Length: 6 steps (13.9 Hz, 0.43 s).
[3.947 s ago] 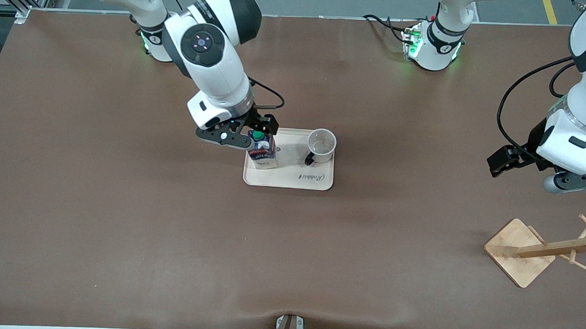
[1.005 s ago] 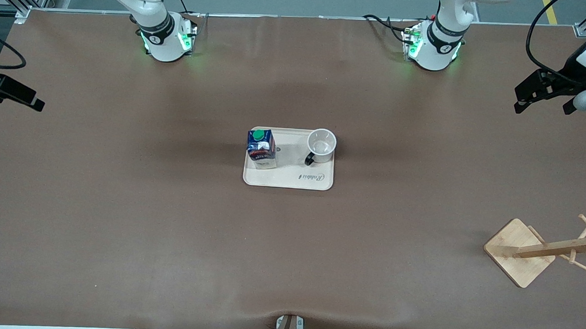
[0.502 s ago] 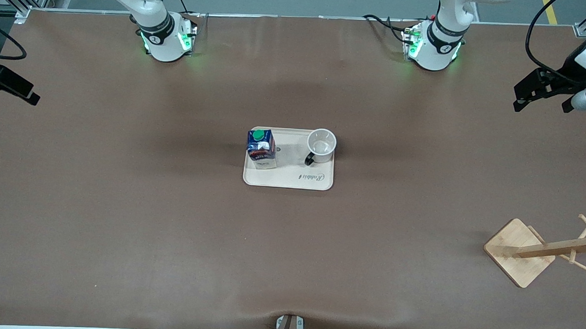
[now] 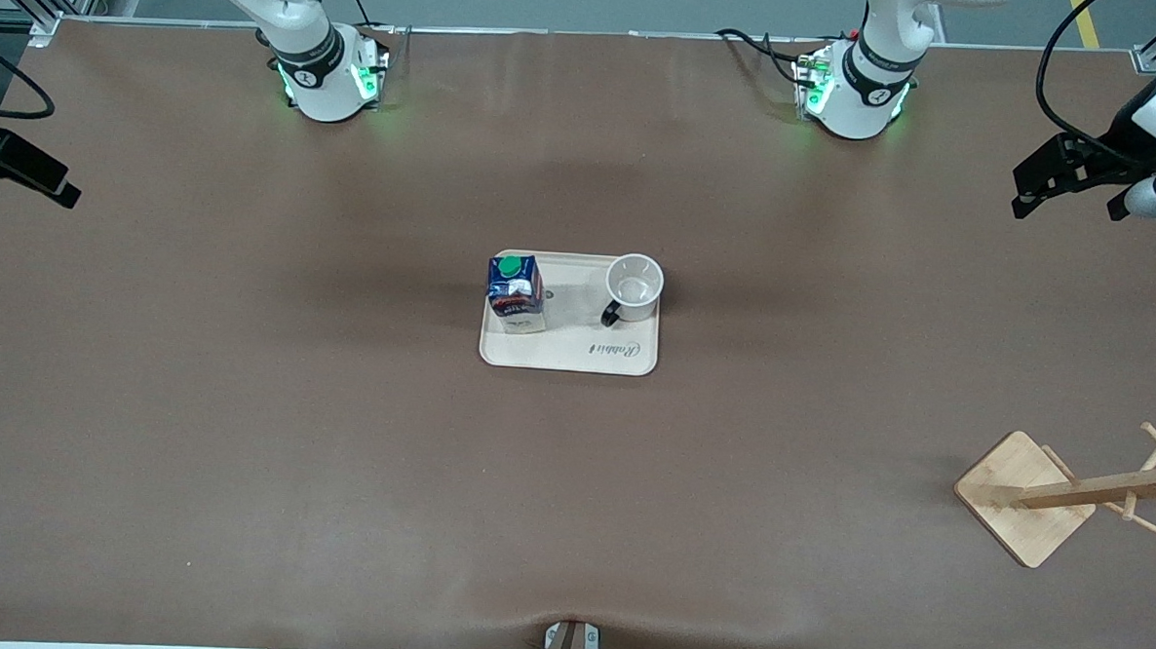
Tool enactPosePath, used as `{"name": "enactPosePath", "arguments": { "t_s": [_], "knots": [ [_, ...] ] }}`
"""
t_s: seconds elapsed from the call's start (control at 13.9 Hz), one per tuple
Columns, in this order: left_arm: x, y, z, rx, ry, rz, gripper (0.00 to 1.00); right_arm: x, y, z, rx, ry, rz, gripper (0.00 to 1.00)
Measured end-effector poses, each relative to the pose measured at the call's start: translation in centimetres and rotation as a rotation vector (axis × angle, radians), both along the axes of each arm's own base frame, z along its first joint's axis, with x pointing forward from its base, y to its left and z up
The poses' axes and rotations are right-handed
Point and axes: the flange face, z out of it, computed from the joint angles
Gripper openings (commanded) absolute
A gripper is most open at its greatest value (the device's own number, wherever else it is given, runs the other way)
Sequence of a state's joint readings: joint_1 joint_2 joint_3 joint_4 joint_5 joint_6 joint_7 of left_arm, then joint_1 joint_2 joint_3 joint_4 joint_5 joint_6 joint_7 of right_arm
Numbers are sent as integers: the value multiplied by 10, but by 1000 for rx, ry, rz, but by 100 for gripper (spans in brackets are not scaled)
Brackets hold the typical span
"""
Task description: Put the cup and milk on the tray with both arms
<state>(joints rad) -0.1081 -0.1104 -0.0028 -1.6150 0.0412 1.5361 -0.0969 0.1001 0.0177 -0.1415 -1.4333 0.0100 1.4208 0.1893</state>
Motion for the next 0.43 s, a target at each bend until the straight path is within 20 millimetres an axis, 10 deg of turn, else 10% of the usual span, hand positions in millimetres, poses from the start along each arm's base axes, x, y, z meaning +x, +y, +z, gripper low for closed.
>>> {"name": "enactPosePath", "arguments": {
  "t_s": [0.43],
  "knots": [
    [-3, 0, -2, 3, 23, 1, 100, -7, -12, -8, 11, -15, 249, 100]
  ]
}}
